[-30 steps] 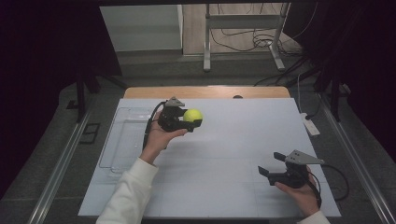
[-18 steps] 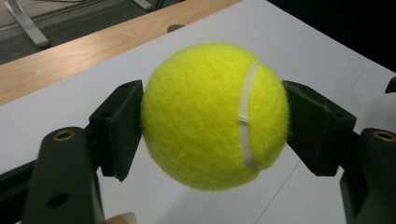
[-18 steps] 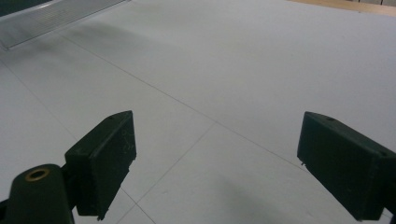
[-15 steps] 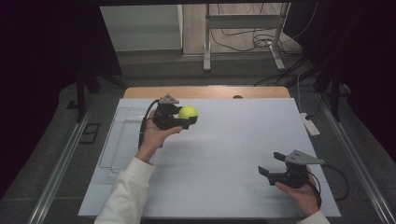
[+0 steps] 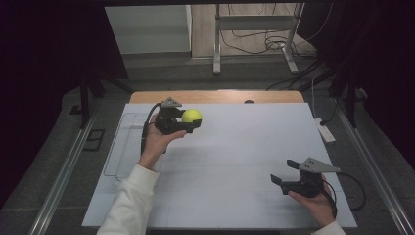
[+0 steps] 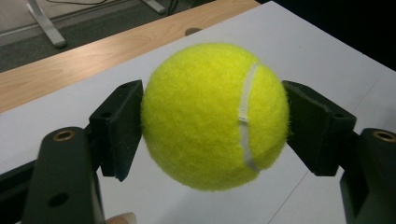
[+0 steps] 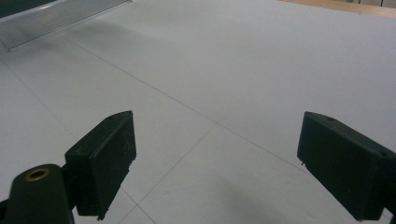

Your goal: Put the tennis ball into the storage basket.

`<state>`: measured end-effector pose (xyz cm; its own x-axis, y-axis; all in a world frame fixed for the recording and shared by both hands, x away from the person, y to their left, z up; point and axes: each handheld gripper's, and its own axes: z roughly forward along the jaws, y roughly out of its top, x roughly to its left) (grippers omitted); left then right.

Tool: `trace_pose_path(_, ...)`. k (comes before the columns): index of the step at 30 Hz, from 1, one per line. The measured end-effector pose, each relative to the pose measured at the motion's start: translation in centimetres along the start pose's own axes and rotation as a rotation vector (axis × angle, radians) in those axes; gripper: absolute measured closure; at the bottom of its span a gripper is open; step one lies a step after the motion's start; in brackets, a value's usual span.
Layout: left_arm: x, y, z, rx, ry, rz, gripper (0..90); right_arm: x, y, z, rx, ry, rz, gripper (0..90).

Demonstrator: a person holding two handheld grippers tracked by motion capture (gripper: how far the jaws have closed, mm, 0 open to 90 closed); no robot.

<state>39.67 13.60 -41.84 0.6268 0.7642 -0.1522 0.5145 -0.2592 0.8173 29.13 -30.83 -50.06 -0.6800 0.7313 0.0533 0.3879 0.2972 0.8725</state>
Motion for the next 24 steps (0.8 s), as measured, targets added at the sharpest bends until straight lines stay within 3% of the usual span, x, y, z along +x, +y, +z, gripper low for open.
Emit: trace_pose_path(24,2.4,-0.3,-2.0,-0.046,0.043,-0.065,26.8,0.0,0.0,0.0,0.000,0.000,-0.002,12.1)
